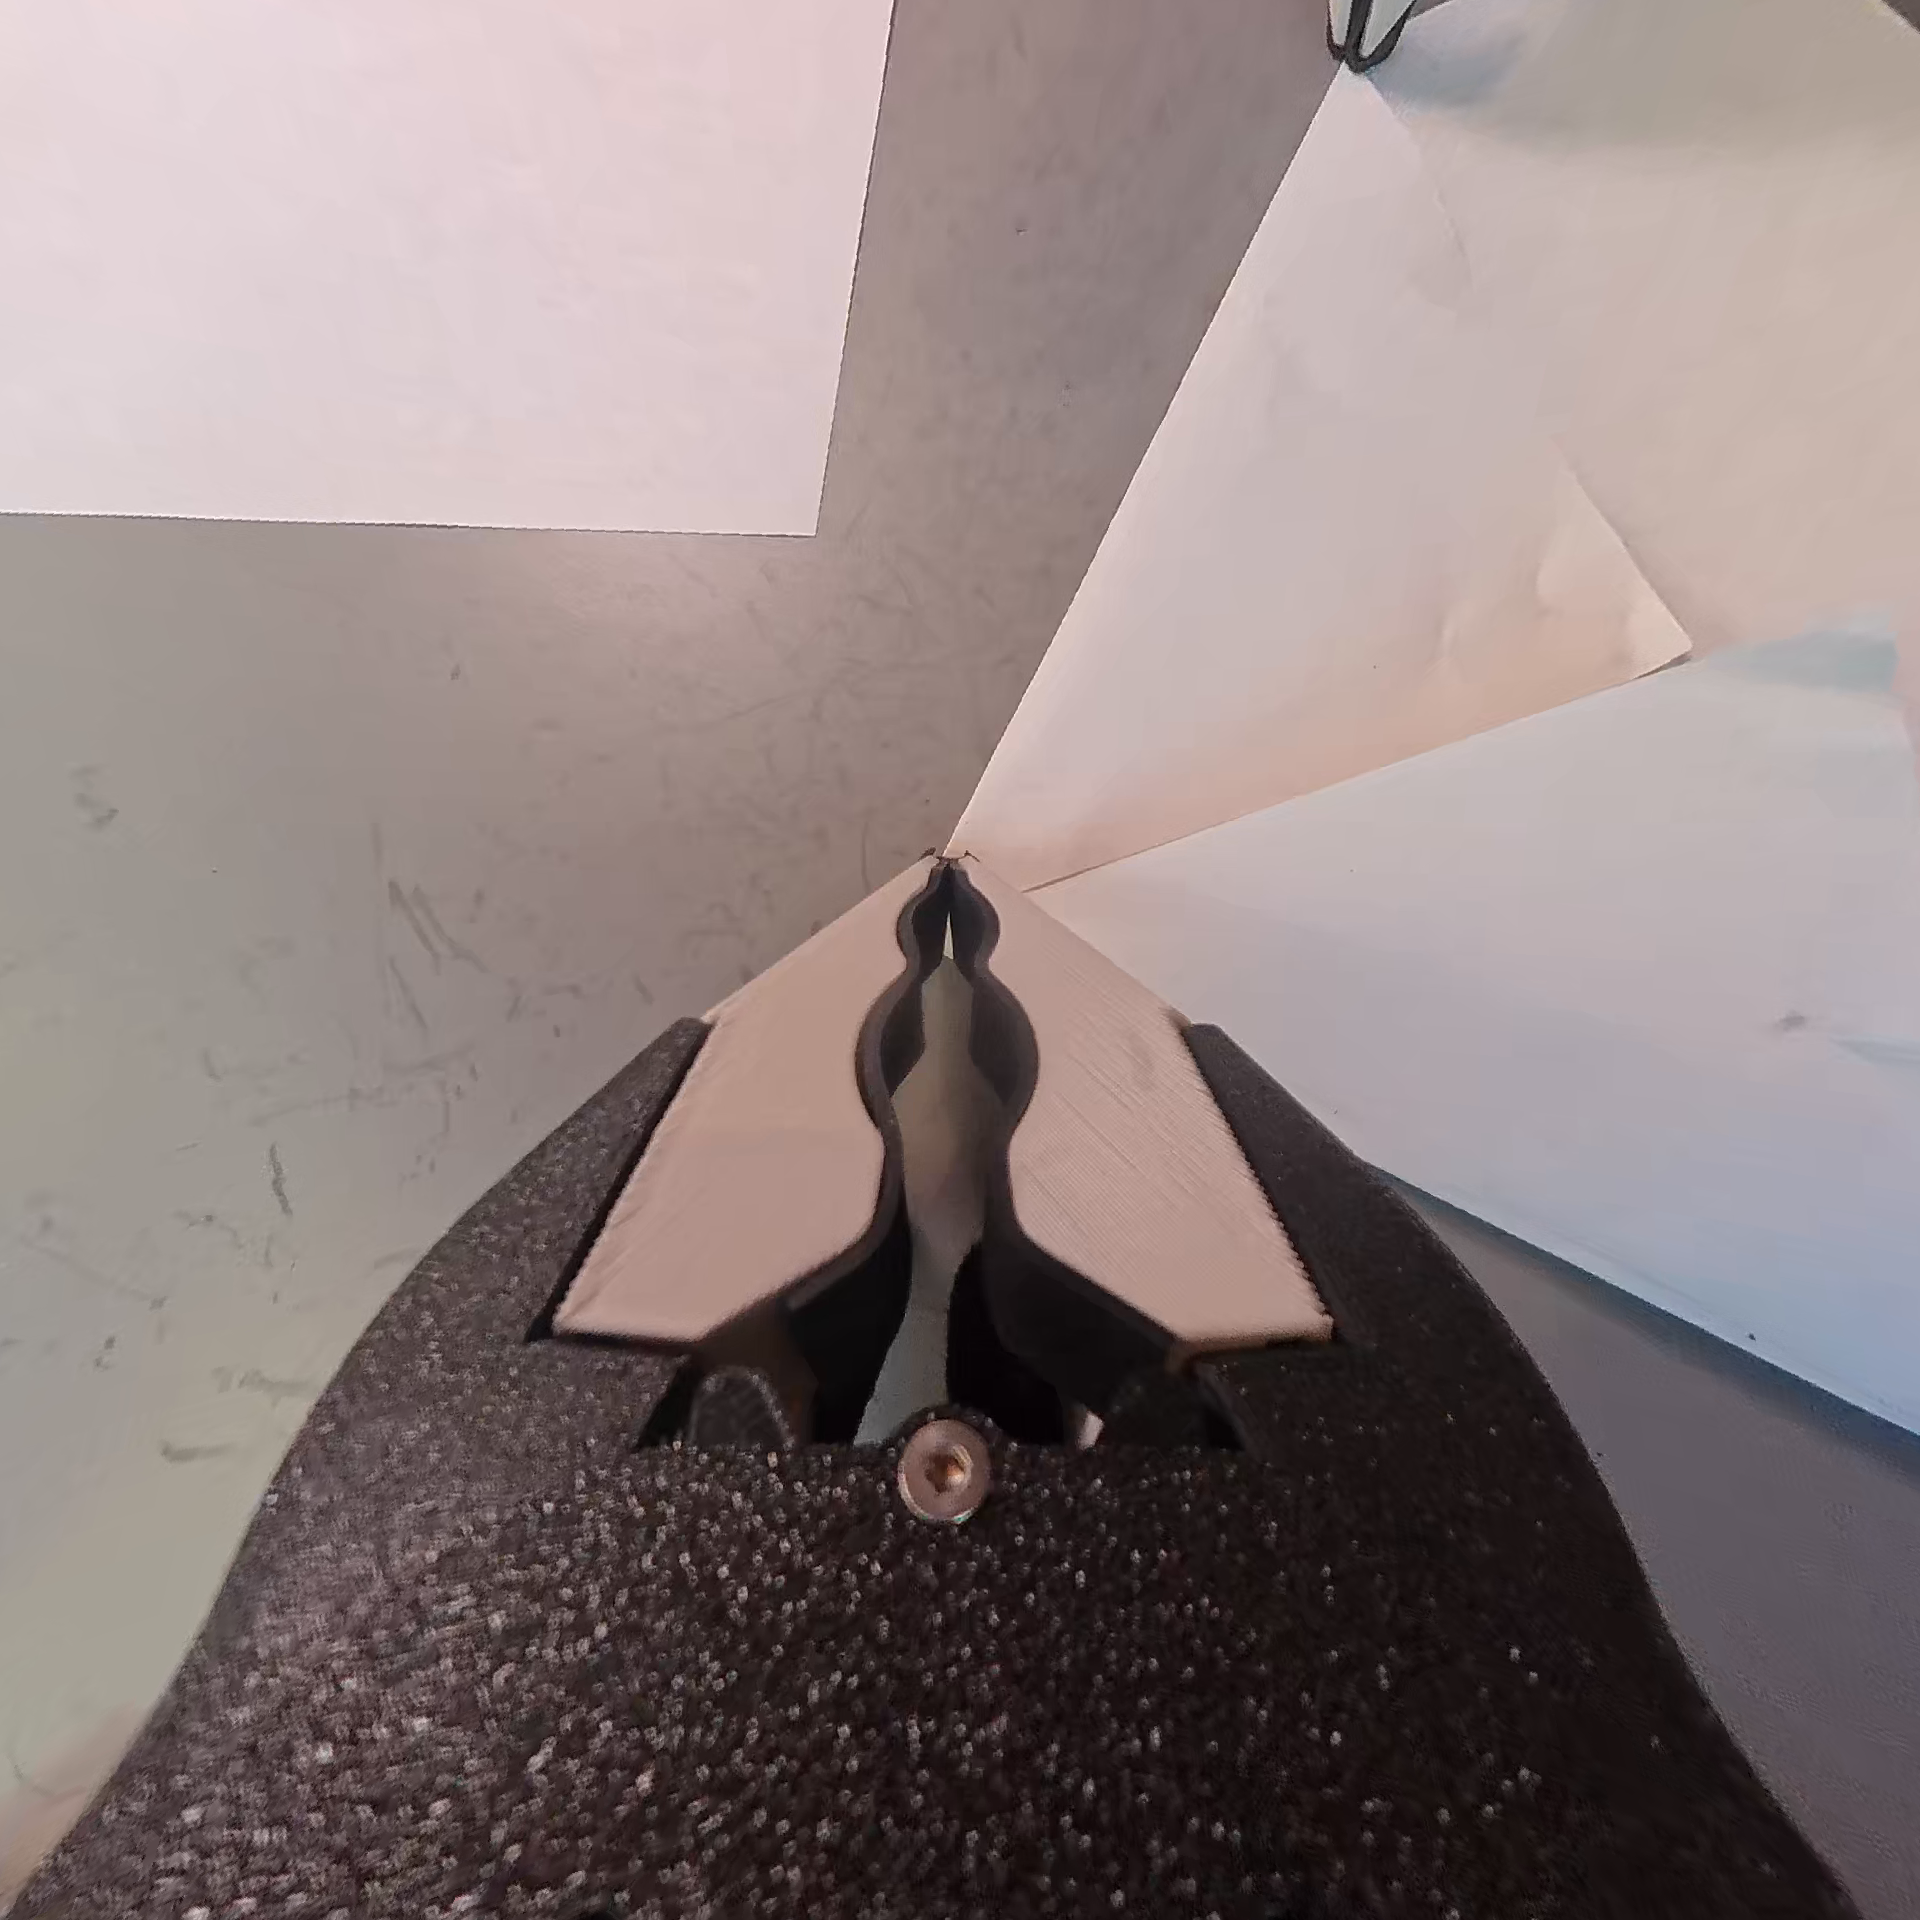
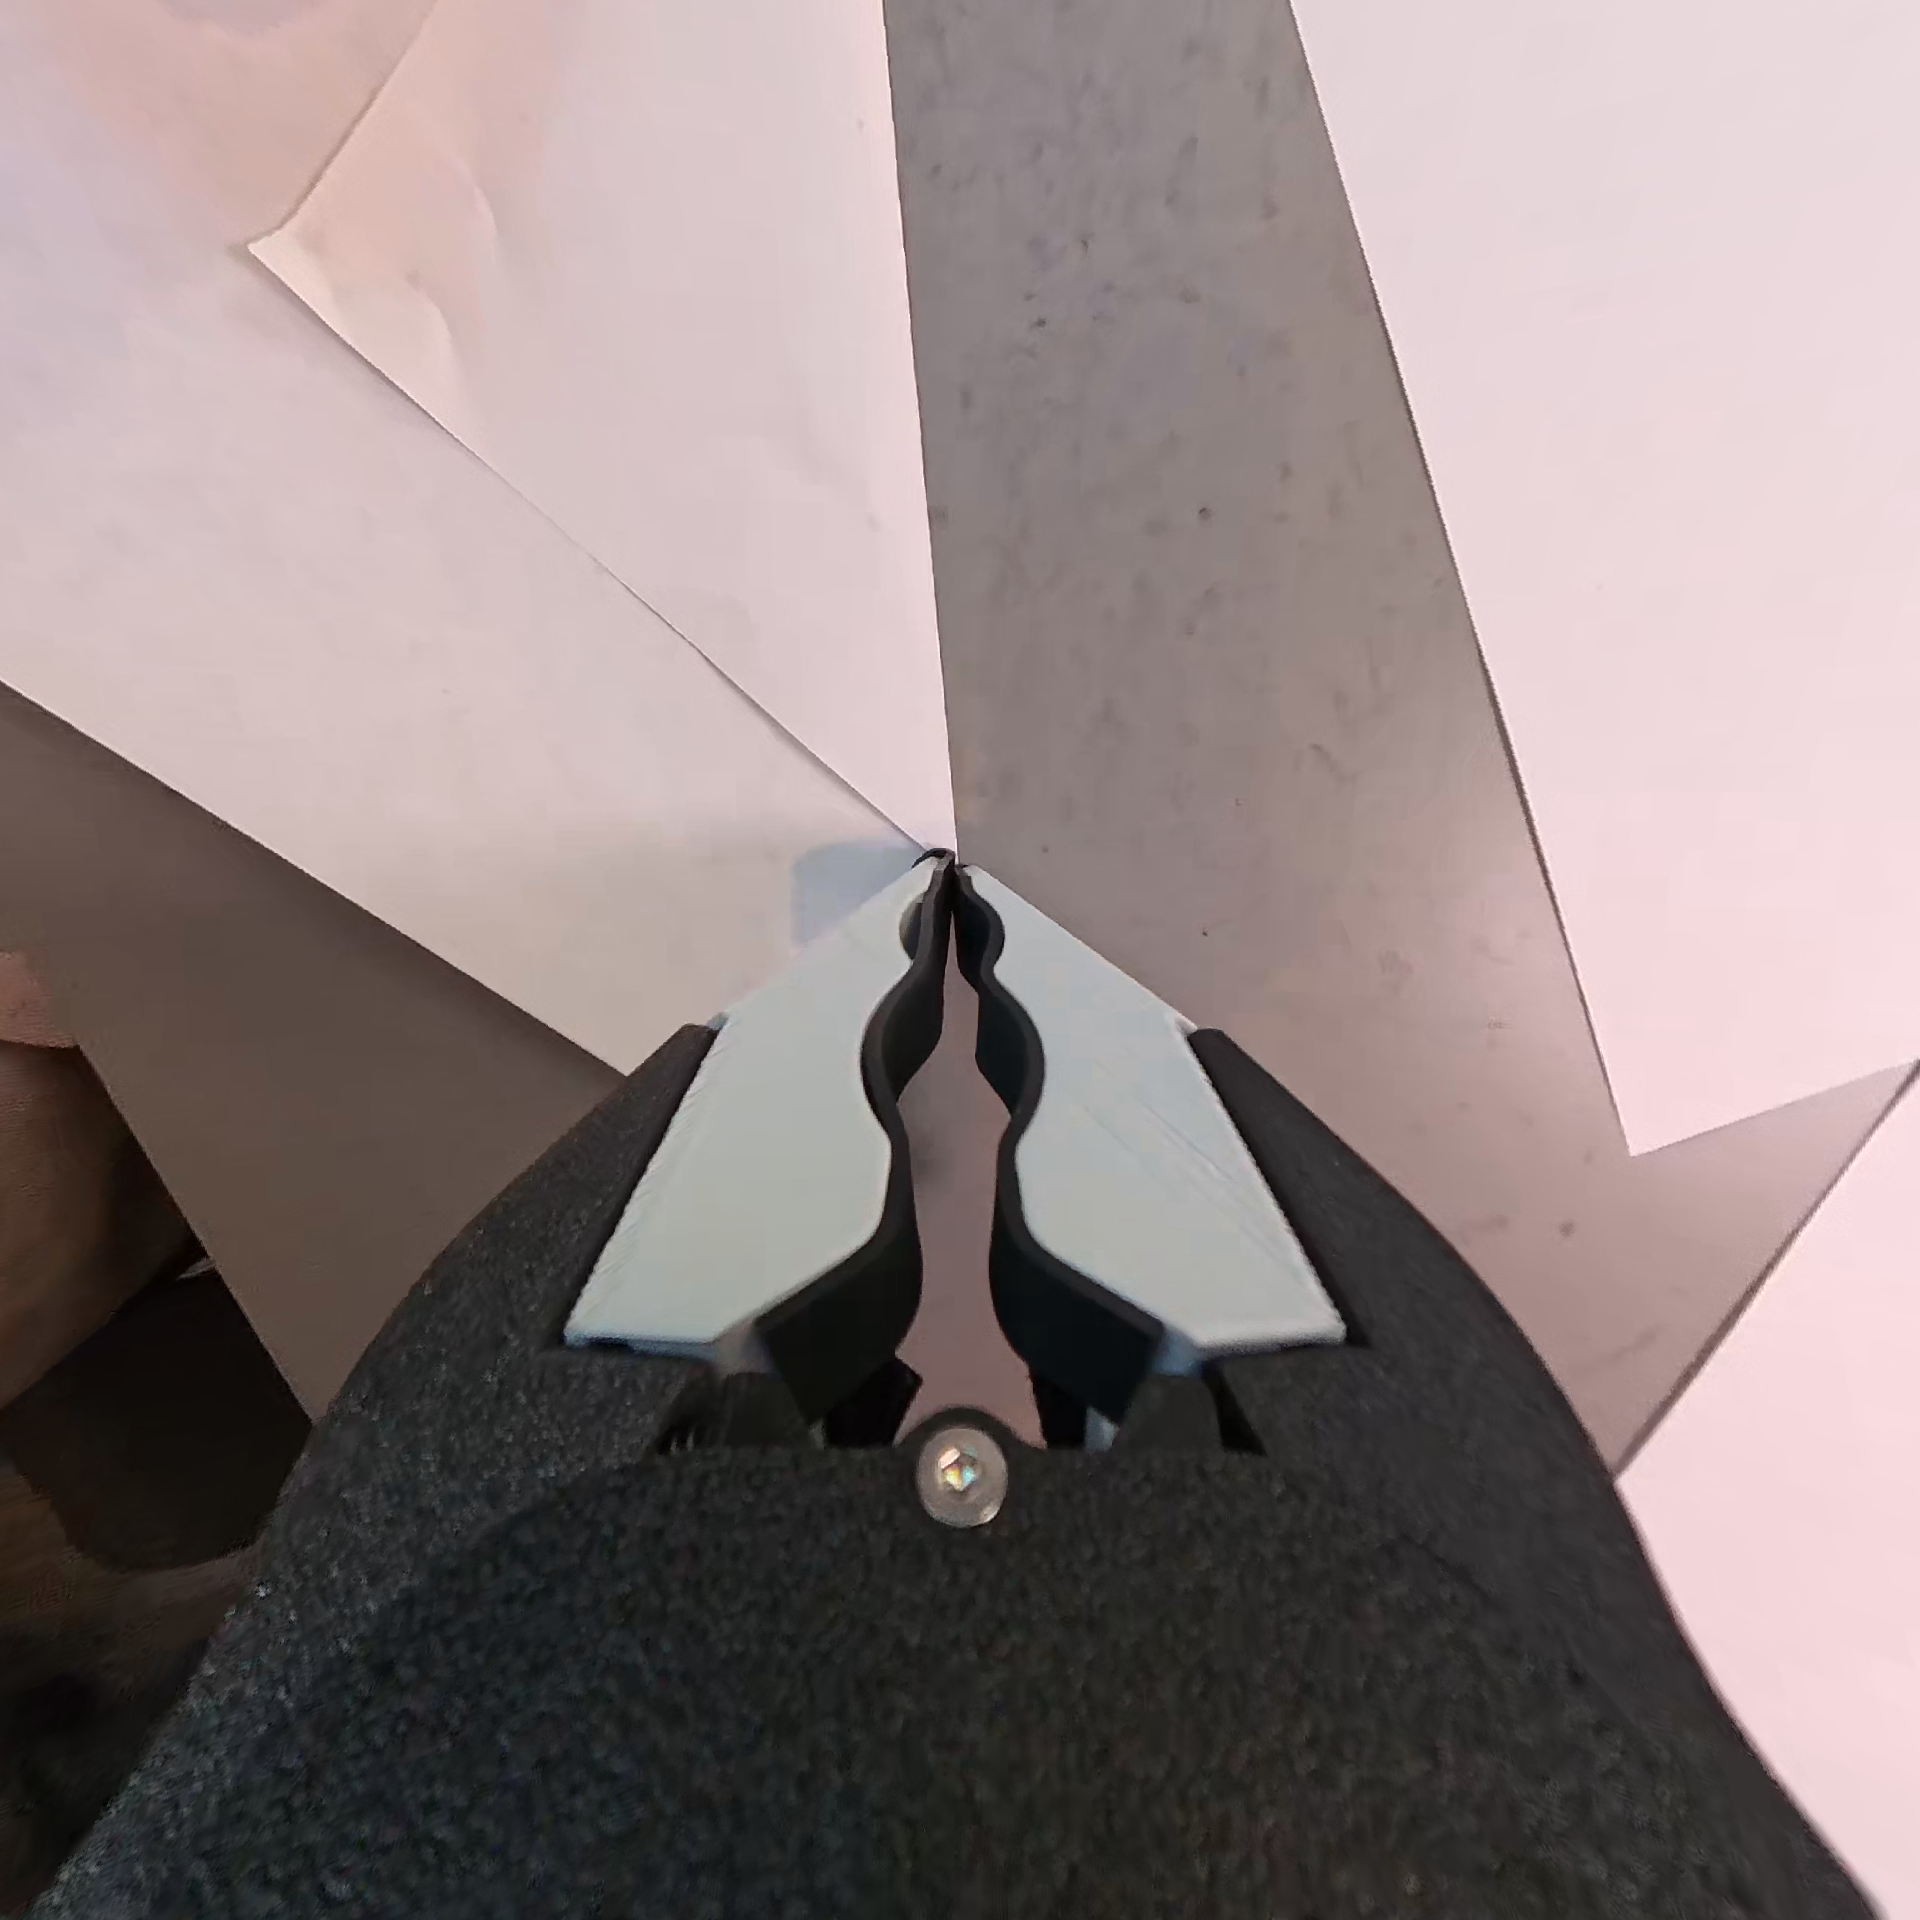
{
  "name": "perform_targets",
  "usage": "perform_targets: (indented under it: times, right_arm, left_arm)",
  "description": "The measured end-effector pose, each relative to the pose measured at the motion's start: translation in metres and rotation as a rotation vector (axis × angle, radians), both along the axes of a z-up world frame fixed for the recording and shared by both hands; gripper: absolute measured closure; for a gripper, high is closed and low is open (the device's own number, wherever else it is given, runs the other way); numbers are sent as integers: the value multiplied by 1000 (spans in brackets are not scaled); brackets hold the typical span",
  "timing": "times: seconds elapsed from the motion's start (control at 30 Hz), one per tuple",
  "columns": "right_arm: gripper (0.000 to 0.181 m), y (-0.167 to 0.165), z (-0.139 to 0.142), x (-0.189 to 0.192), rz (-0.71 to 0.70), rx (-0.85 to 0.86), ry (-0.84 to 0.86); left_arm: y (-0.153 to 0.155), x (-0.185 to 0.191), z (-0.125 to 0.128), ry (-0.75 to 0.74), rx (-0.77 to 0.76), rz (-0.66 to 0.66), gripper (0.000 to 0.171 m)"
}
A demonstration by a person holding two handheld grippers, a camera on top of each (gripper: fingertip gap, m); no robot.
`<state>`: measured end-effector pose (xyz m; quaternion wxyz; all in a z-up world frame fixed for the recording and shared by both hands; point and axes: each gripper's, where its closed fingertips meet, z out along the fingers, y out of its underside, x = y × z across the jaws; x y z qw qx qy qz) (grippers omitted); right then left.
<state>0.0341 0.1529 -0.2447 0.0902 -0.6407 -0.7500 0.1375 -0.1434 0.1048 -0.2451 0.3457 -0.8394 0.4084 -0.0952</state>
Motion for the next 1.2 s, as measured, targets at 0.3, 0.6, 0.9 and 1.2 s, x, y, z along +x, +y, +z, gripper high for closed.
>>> perform_targets:
  times: [0.3, 0.6, 0.9, 1.2]
  right_arm:
    - [172, 8, 37, -9, -116, 17, 246]
    - [139, -15, 2, -26, -136, -28, 243]
    - [181, -11, 5, -29, -69, 150, 331]
    - [179, -21, 2, -25, -81, 52, 343]
  left_arm:
    - [5, 1, 1, 24, 24, -47, 171]
    - [23, 40, 19, -59, -12, -288, 171]
    - [-21, 18, 48, -383, -190, -44, 114]
    - [-29, 43, 1, -94, -53, 102, 113]
